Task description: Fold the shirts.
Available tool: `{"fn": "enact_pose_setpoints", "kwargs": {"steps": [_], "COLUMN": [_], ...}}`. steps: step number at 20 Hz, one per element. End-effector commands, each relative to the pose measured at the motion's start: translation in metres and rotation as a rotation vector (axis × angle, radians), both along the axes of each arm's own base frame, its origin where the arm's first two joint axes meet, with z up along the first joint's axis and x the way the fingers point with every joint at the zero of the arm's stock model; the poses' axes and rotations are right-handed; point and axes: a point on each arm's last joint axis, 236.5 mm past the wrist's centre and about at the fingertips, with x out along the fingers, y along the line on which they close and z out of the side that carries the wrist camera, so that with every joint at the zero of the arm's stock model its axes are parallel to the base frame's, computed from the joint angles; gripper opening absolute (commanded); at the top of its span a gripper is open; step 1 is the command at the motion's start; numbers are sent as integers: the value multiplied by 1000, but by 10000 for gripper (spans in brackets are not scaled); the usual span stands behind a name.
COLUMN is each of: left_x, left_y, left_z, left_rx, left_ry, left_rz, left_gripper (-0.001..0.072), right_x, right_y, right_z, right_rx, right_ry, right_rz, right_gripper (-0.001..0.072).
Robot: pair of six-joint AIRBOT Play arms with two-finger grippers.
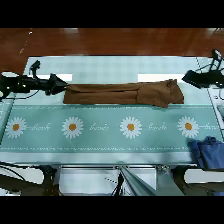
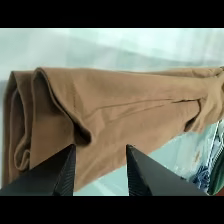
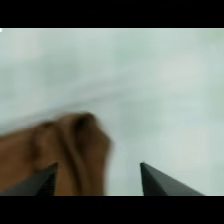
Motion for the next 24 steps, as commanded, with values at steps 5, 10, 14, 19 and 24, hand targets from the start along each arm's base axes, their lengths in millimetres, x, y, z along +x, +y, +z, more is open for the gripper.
{"fn": "enact_pose_setpoints", "kwargs": {"steps": [5, 10, 14, 19, 24], "left_x": [-6, -10, -11, -15, -25], "left_y": [2, -11, -27, -46, -105], "left_z": [64, 86, 88, 88, 86], "left_rx": [28, 42, 40, 33, 29], "left_ry": [-135, -190, -197, -198, -198], "left_rz": [-22, -51, -80, -120, -211], "left_gripper": [364, 364, 364, 227, 33], "right_x": [-57, -20, -12, -19, -59], "right_y": [26, 85, 129, 149, 141], "right_z": [-36, -42, -56, -24, 29], "right_rx": [399, 607, 609, 577, 369], "right_ry": [217, 146, 158, 119, 161], "right_rz": [48, 64, 142, 271, 386], "right_gripper": [611, 612, 533, 29, 28]}}
